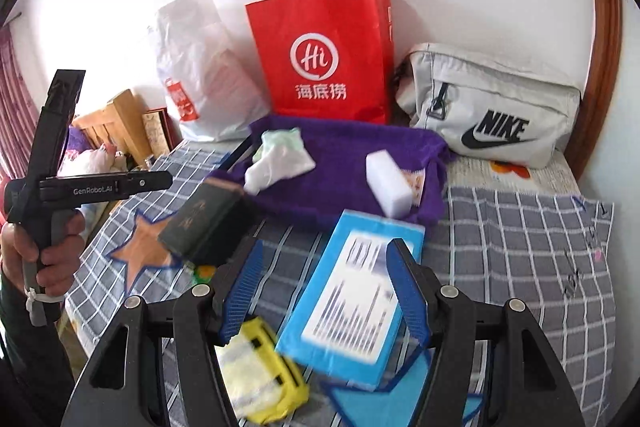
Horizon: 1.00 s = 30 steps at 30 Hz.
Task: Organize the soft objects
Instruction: 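Grasp the white mesh bag with the right tool while the left tool moves to the green packet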
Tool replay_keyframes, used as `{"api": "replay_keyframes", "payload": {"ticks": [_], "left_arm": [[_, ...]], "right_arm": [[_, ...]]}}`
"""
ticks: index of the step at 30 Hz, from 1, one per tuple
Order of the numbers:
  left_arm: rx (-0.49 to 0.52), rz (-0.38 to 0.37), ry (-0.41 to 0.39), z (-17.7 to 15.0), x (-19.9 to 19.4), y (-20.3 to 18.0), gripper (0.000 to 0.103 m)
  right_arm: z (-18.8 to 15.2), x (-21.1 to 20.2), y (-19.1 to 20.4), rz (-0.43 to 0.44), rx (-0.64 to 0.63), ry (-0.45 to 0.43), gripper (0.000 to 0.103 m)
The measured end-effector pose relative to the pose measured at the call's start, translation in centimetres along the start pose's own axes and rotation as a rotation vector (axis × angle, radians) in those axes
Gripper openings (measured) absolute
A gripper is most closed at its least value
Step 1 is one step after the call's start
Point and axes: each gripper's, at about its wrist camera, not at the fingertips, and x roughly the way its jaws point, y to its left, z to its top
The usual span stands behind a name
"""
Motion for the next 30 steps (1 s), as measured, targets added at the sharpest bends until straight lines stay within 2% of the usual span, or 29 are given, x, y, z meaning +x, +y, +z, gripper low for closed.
{"api": "replay_keyframes", "payload": {"ticks": [4, 7, 10, 13, 21, 27, 29, 30], "left_arm": [[-0.039, -0.027, 0.008, -2.7, -0.8, 0.7, 0.053], [-0.055, -0.032, 0.008, -4.7, -0.9, 1.3, 0.053], [-0.062, -0.027, 0.019, -6.8, -0.8, 2.1, 0.053], [-0.07, -0.005, 0.021, -8.5, -0.9, 2.9, 0.053], [-0.104, -0.02, 0.041, -11.2, -0.2, 5.1, 0.053], [-0.115, -0.027, 0.058, -11.7, 0.7, 5.4, 0.053], [-0.119, -0.023, 0.066, -12.0, 0.9, 5.5, 0.053], [-0.118, -0.023, 0.064, -12.1, 0.9, 5.4, 0.053]], "right_arm": [[-3.1, -0.7, 1.5, 0.032, -0.01, 0.04, 0.063], [-5.3, -0.4, 3.6, 0.07, -0.076, 0.067, 0.065], [-6.9, 0.4, 5.7, 0.099, -0.126, 0.09, 0.07], [-8.2, 1.8, 7.1, 0.128, -0.158, 0.127, 0.072], [-10.2, 6.3, 7.7, 0.074, -0.169, 0.234, 0.072], [-11.6, 7.3, 8.9, 0.024, -0.233, 0.239, 0.072], [-11.7, 7.2, 9.0, 0.03, -0.237, 0.233, 0.053], [-11.7, 6.9, 9.0, 0.032, -0.233, 0.23, 0.048]]}}
